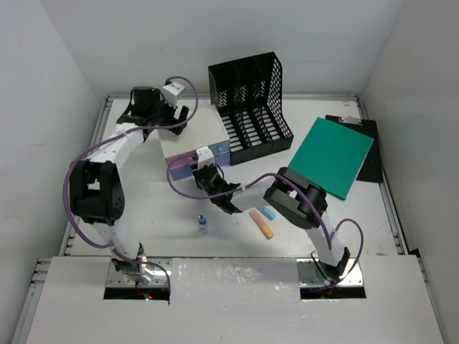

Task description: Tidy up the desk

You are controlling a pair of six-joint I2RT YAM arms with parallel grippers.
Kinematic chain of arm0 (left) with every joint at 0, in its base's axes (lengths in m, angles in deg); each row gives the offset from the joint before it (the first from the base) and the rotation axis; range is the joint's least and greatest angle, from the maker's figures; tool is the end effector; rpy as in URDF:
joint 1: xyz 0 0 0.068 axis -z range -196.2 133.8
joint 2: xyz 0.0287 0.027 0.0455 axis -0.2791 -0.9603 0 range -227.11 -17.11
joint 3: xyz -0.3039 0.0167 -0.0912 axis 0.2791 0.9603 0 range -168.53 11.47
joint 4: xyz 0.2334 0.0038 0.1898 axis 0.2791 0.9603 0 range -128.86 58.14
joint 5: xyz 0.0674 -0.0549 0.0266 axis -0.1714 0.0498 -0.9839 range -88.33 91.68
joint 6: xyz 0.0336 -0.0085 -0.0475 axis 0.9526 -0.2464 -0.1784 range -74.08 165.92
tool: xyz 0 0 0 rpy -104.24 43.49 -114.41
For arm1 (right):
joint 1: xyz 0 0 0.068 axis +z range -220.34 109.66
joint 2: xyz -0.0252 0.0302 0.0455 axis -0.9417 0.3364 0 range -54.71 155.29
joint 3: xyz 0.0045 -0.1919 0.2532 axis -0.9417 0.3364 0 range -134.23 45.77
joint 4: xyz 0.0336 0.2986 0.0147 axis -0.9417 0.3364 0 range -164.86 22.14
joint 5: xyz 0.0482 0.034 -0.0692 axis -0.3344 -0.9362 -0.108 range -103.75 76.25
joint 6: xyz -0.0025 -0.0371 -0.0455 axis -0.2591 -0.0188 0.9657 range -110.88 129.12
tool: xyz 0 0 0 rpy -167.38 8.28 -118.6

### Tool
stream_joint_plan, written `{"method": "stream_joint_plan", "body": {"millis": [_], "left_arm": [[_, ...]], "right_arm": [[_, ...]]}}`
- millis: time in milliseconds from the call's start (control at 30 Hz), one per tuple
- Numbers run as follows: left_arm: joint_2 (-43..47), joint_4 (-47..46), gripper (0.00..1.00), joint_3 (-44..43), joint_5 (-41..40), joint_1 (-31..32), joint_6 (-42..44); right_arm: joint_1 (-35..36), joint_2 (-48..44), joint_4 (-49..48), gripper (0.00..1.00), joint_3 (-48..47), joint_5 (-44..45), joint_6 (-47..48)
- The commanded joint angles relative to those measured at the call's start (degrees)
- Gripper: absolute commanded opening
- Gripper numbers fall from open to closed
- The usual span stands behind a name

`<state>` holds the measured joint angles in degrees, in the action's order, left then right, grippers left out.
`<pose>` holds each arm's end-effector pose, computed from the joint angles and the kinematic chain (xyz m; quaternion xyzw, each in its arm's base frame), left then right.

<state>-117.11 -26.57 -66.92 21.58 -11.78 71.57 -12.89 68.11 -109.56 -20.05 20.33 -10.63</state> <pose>0.4547 -0.0497 0.3055 0.3040 0.8184 -0.0646 0.4833 0.2868 0.4049 0.1250 -0.1022 0.8042 0.1420 0.5680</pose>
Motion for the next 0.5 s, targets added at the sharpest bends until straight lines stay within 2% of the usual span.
{"method": "stream_joint_plan", "body": {"millis": [0,200,467], "left_arm": [[-1.9,6.0,0.86,0.0,-1.2,-0.2,1.2],[-2.4,5.9,0.86,-0.3,-1.3,-0.2,1.2],[-3.1,5.9,0.86,-0.4,-1.4,-0.2,1.4]], "right_arm": [[-0.8,0.3,-5.2,0.37,-2.3,2.6,-0.8],[-1.2,1.4,-6.1,0.33,-3.2,3.9,-0.1],[-1.3,2.9,-5.5,0.33,-5.7,3.5,0.5]]}}
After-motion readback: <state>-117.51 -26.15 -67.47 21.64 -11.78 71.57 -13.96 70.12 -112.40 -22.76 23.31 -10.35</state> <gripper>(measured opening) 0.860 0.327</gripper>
